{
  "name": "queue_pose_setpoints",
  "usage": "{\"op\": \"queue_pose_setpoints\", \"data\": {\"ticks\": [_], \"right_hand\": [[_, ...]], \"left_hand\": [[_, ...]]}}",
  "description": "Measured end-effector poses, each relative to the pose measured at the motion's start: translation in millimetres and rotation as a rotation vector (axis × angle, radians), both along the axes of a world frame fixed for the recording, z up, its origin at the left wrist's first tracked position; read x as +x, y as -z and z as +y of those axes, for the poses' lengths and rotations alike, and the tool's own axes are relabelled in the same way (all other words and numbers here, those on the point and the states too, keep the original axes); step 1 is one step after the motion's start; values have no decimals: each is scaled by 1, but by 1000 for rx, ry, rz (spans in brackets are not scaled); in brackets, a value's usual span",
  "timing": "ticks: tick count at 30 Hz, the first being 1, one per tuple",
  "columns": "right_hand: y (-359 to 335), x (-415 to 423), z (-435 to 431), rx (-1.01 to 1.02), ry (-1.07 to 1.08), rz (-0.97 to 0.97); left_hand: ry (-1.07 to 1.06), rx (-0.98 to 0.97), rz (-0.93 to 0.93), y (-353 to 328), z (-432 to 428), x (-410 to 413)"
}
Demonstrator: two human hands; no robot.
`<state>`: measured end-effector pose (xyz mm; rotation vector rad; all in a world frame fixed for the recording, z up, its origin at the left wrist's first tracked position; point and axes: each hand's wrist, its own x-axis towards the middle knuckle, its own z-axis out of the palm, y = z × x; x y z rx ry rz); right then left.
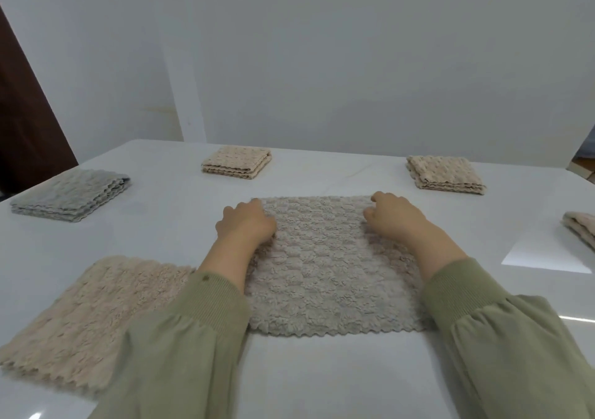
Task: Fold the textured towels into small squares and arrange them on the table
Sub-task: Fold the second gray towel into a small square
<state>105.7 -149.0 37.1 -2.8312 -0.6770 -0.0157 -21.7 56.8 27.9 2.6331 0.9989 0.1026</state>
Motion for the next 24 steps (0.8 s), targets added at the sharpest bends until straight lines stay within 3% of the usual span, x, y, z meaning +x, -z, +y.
{"op": "queue_pose_setpoints", "data": {"ticks": [6, 10, 13, 18, 24], "right_hand": [[33, 11, 4, 158, 41, -221], [34, 15, 3, 127, 103, -227], [36, 16, 2, 39, 126, -108], [34, 20, 2, 168, 41, -19], [38, 23, 0, 574, -16, 38]], "left_hand": [[-77, -34, -252, 17, 8, 14], [-92, -277, -636, 22, 6, 11], [-54, -521, -830, 21, 7, 11], [-44, -683, -927, 17, 5, 15], [-23, -547, -940, 16, 1, 13]]}}
